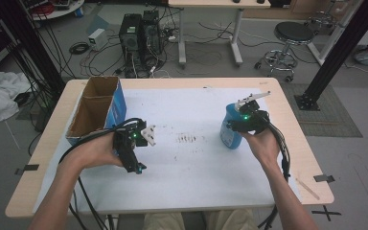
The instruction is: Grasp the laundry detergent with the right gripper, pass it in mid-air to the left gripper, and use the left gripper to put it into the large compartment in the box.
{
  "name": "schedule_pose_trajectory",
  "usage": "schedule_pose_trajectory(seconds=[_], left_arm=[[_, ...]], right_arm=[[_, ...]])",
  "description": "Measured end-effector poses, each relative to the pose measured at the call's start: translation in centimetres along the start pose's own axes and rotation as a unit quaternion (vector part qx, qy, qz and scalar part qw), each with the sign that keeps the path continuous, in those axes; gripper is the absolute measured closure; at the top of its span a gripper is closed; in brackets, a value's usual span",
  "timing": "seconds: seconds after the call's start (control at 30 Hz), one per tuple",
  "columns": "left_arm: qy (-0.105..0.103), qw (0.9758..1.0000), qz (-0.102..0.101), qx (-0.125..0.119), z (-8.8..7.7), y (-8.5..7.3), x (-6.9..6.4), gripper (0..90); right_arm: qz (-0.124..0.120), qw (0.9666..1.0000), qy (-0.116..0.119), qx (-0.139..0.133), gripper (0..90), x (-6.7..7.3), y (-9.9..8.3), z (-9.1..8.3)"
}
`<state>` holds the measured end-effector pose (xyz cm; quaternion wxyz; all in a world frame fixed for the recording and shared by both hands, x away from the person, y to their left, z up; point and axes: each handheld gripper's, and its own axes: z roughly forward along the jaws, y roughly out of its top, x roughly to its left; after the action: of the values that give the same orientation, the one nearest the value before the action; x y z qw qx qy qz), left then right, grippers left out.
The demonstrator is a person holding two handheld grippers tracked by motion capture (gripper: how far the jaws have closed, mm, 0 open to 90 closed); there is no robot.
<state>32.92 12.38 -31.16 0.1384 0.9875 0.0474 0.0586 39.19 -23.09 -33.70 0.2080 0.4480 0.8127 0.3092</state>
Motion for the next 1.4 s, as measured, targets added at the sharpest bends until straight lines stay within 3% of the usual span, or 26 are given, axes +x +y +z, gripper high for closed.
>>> schedule_pose_trajectory(seconds=[0.4, 0.57, 0.6, 0.63, 0.67, 0.7, 0.73, 0.77, 0.8, 0.83, 0.87, 0.9, 0.93, 0.97, 1.03, 1.1, 1.13, 1.17, 1.23, 1.27, 1.3, 1.37, 1.4], left_arm=[[0.004, 1.0000, -0.002, -0.006, -0.5, 0.3, 0.3, 14.9], [0.007, 0.9998, -0.003, -0.017, -1.5, 1.0, 0.9, 14.9], [0.008, 0.9997, -0.003, -0.021, -1.7, 1.2, 1.0, 14.9], [0.007, 0.9997, -0.003, -0.025, -2.0, 1.5, 1.2, 14.9], [0.008, 0.9995, -0.004, -0.029, -2.3, 1.7, 1.3, 14.9], [0.008, 0.9994, -0.004, -0.034, -2.7, 2.0, 1.5, 14.9], [0.007, 0.9993, -0.003, -0.038, -3.0, 2.3, 1.7, 14.9], [0.007, 0.9990, -0.003, -0.043, -3.4, 2.6, 1.9, 14.9], [0.007, 0.9988, -0.003, -0.048, -3.8, 2.9, 2.1, 15.0], [0.006, 0.9986, -0.003, -0.053, -4.2, 3.2, 2.3, 15.0], [0.005, 0.9982, -0.004, -0.060, -4.5, 3.6, 2.5, 14.9], [0.006, 0.9978, -0.001, -0.066, -4.9, 3.9, 2.7, 14.9], [0.007, 0.9970, -0.001, -0.078, -5.6, 4.7, 3.0, 14.9], [0.007, 0.9970, -0.001, -0.078, -5.6, 4.7, 3.0, 15.0], [0.000, 0.9963, 0.000, -0.086, -6.1, 5.5, 3.2, 14.9], [-0.003, 0.9959, 0.003, -0.091, -6.4, 6.4, 3.4, 15.0], [-0.003, 0.9957, 0.006, -0.093, -6.6, 6.8, 3.5, 14.9], [-0.003, 0.9956, 0.006, -0.093, -6.7, 7.3, 3.5, 14.9], [-0.004, 0.9957, 0.011, -0.092, -6.7, 8.2, 3.6, 14.9], [-0.006, 0.9958, 0.014, -0.091, -6.7, 8.7, 3.6, 15.0], [-0.007, 0.9958, 0.015, -0.090, -6.7, 9.1, 3.7, 15.0], [-0.007, 0.9957, 0.021, -0.091, -6.5, 9.9, 3.7, 15.0], [-0.008, 0.9957, 0.022, -0.090, -6.3, 10.2, 3.7, 14.9]], right_arm=[[-0.023, 0.9997, 0.013, 0.000, 47.0, -0.1, 0.2, -0.1], [-0.055, 0.9973, 0.047, -0.010, 46.9, 0.0, 0.8, -0.9], [-0.075, 0.9947, 0.070, -0.013, 46.9, 0.2, 1.2, -1.4], [-0.075, 0.9947, 0.070, -0.013, 46.9, 0.2, 1.2, -1.4], [-0.092, 0.9911, 0.095, -0.016, 46.9, 0.4, 1.5, -1.8], [-0.092, 0.9911, 0.095, -0.016, 46.9, 0.4, 1.5, -1.8], [-0.116, 0.9852, 0.125, -0.021, 46.9, 0.8, 1.9, -2.2], [-0.116, 0.9852, 0.125, -0.021, 46.9, 0.8, 1.9, -2.2], [-0.133, 0.9790, 0.153, -0.022, 46.9, 1.3, 2.2, -2.5], [-0.133, 0.9790, 0.153, -0.022, 46.9, 1.3, 2.2, -2.5], [-0.156, 0.9711, 0.179, -0.023, 46.9, 1.8, 2.4, -2.7], [-0.156, 0.9711, 0.179, -0.023, 46.9, 1.8, 2.4, -2.7], [-0.185, 0.9607, 0.205, -0.027, 46.9, 2.5, 2.5, -2.7], [-0.185, 0.9607, 0.205, -0.027, 46.9, 2.5, 2.5, -2.7], [-0.206, 0.9525, 0.223, -0.028, 46.8, 3.0, 2.6, -2.7], [-0.231, 0.9428, 0.238, -0.031, 46.8, 3.6, 2.7, -2.7], [-0.254, 0.9338, 0.250, -0.033, 46.8, 4.2, 2.8, -2.6], [-0.254, 0.9338, 0.250, -0.033, 46.8, 4.2, 2.8, -2.6], [-0.275, 0.9249, 0.261, -0.035, 46.8, 4.9, 2.9, -2.5], [-0.289, 0.9174, 0.271, -0.038, 46.7, 5.5, 3.0, -2.4], [-0.289, 0.9174, 0.271, -0.038, 46.7, 5.5, 3.0, -2.4], [-0.297, 0.9120, 0.280, -0.039, 46.8, 5.9, 3.2, -2.4], [-0.304, 0.9061, 0.290, -0.044, 46.7, 6.3, 3.3, -2.2]])
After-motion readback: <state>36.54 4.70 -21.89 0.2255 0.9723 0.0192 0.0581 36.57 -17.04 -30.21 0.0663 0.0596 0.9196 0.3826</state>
